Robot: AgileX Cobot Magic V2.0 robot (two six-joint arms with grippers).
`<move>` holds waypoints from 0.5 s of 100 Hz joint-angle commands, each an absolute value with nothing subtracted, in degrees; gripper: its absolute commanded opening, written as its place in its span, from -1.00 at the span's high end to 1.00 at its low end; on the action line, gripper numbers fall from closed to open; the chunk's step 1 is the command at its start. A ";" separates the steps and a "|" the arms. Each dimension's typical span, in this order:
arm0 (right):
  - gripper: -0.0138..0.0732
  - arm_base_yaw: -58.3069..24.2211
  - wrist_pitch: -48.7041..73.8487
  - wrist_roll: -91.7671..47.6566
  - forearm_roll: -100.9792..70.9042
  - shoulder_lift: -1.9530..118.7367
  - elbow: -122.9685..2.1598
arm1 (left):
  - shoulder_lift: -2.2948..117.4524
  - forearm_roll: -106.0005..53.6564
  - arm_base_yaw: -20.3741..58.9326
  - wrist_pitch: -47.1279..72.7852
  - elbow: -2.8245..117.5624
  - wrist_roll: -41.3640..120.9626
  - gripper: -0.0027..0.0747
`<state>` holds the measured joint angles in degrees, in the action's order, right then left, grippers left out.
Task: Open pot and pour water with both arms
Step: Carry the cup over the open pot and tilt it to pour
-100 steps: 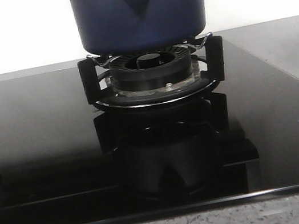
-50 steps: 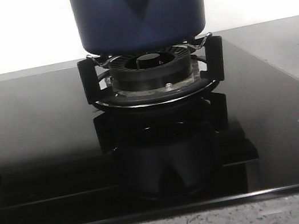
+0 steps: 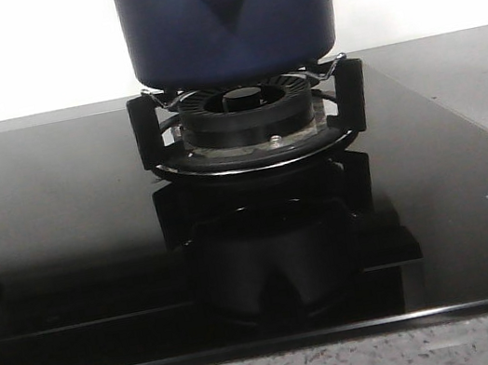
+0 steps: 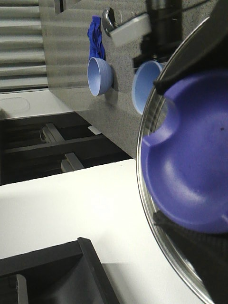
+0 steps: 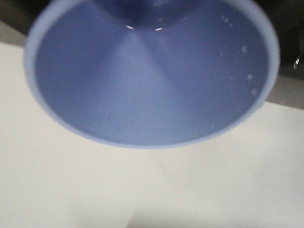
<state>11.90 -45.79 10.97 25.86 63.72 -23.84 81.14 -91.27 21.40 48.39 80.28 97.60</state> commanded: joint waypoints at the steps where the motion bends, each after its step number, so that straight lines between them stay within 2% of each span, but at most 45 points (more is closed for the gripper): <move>1: 0.10 10.90 -47.50 11.79 27.58 59.20 -28.25 | 78.58 -96.13 21.09 49.04 82.42 97.17 0.07; 34: 0.10 -2.55 -24.15 13.25 37.05 57.24 -45.70 | 75.52 -90.62 20.55 48.10 82.42 93.12 0.06; 50: 0.10 -7.62 -19.24 13.15 38.44 59.71 -52.11 | 73.36 -90.10 17.71 48.64 82.42 88.57 0.06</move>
